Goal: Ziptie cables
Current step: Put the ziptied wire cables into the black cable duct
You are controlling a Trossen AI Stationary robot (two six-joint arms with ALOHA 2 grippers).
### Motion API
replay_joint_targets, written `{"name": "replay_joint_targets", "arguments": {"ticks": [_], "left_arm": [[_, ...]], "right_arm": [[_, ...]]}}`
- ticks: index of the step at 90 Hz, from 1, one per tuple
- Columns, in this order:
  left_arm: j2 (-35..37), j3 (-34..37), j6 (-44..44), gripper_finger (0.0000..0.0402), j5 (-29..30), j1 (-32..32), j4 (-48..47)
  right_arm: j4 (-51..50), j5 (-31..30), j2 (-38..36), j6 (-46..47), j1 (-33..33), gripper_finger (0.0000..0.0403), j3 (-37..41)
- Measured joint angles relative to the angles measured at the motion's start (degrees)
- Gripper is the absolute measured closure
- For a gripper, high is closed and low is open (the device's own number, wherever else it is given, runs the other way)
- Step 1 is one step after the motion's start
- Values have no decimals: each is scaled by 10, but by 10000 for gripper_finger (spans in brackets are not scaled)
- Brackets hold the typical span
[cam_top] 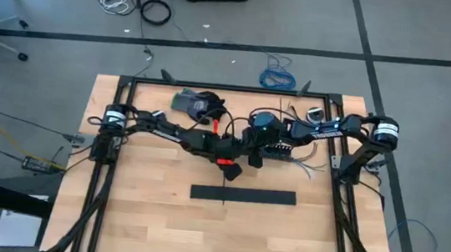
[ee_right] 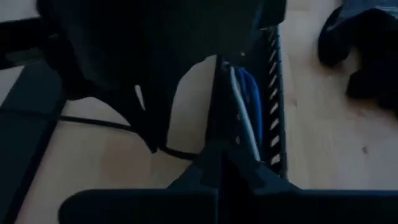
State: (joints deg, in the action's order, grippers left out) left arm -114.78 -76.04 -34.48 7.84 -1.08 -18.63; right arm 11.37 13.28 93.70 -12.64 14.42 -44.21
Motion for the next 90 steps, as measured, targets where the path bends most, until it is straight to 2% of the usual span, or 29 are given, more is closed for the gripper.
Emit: {"name": "replay_joint_targets", "arguments": {"ticks": [28, 64, 90], "left_arm": [[0, 0, -3, 401, 2, 0, -1], [0, 0, -2, 401, -1, 0, -5], [0, 0, -2, 401, -1, 0, -5]], "right_arm": [[35, 4, 45, 11, 7, 403, 6], [5, -5, 7, 12, 3, 403, 9], [27, 0, 5, 12, -6, 403, 9]]}}
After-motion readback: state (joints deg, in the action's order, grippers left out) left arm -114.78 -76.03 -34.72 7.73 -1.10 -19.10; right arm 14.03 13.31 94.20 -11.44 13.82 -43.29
